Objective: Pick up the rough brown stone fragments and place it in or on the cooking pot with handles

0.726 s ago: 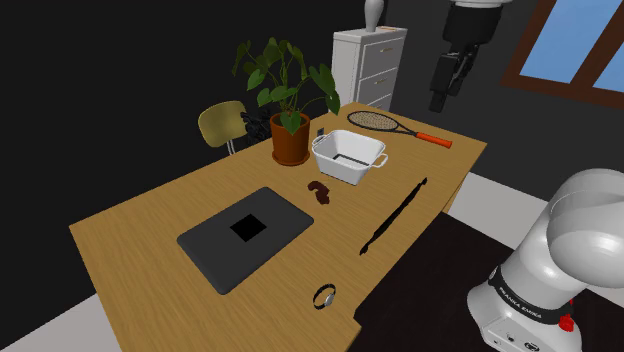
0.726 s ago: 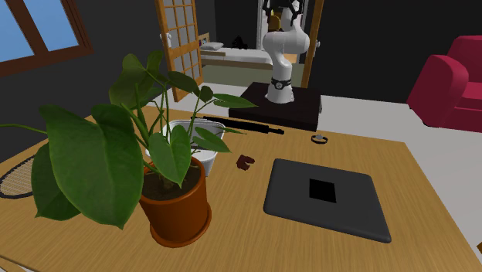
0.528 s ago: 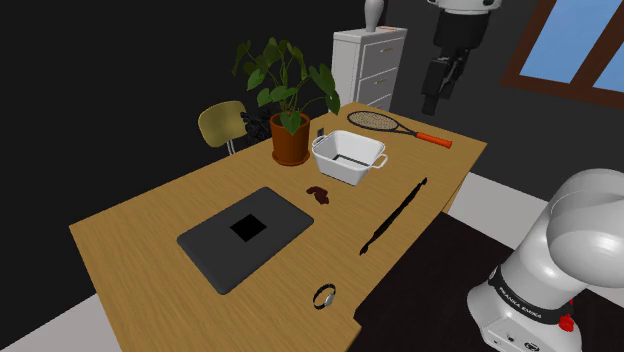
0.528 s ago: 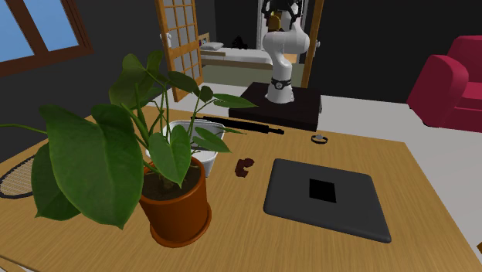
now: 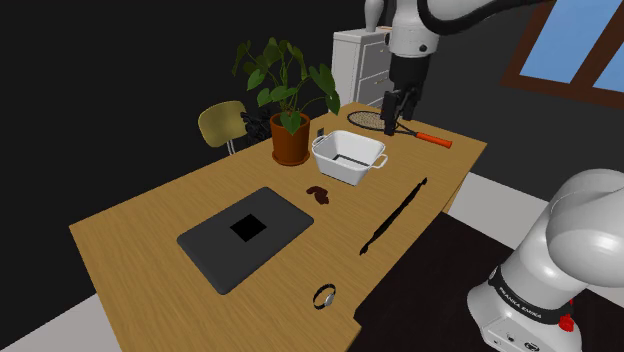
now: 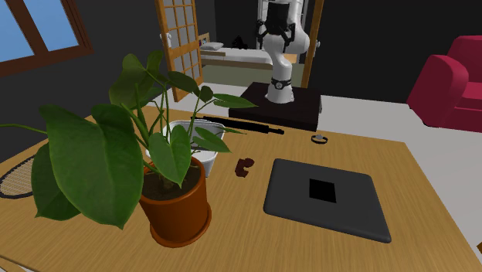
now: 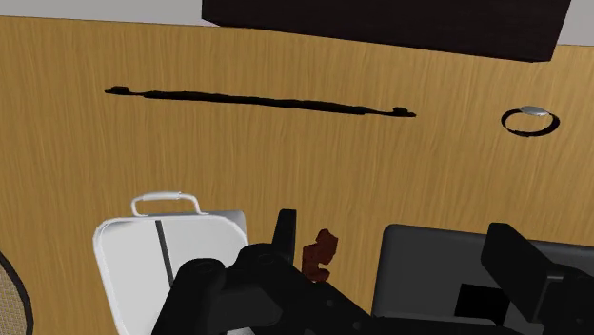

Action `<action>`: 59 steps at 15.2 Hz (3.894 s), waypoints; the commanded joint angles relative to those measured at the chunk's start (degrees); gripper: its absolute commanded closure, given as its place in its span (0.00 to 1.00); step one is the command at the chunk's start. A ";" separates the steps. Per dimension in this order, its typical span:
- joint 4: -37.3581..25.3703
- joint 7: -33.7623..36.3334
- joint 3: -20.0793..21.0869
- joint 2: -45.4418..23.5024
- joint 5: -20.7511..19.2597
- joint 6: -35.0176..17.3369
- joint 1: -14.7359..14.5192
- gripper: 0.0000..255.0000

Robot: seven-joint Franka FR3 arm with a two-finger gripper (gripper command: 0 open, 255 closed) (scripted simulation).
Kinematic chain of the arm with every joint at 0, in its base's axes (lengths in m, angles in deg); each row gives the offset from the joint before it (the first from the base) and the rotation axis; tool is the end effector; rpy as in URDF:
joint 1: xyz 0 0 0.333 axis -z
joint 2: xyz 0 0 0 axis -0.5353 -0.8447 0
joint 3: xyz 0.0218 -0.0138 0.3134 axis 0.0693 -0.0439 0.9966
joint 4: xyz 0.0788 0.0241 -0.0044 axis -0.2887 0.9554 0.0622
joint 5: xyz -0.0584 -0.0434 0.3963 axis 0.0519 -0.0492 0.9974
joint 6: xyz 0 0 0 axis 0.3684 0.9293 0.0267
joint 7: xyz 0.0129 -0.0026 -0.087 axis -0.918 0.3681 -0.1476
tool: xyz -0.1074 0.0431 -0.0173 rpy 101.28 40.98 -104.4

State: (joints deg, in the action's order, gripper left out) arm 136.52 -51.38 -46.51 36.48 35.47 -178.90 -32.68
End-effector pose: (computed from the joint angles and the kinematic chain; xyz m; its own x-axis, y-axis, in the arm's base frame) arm 0.3898 0.0177 0.5097 0.9958 0.0792 -0.0465 0.0825 -0.9938 0.0747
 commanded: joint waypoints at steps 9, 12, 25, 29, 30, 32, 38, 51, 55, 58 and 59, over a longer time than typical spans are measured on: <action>-6.06 0.56 -0.42 -21.94 -0.60 -12.29 0.97 0.00; -9.16 0.71 -0.56 -28.76 -0.79 -14.93 1.16 0.00; -29.85 0.83 -1.23 -58.93 -1.04 -19.73 1.62 0.00; -38.92 0.66 -1.38 -68.59 -0.90 -18.89 1.70 0.00; -41.46 0.61 -1.41 -71.08 -0.85 -18.48 1.72 0.00; -44.56 0.54 -1.45 -74.02 -0.79 -17.91 1.74 0.00; -42.87 0.64 -1.56 -76.00 -0.94 -21.58 1.81 0.00; -42.57 0.70 -1.59 -76.66 -0.98 -22.54 1.80 1.00; -42.94 0.66 -1.60 -76.89 -0.98 -22.39 1.82 1.00; -42.77 0.67 -1.44 -76.49 -0.91 -22.52 1.71 0.00; -38.91 2.23 -1.46 -74.20 0.23 -29.36 2.35 0.00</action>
State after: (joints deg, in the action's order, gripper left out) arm 95.61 -49.97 -47.94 -38.90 35.09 -203.90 -30.68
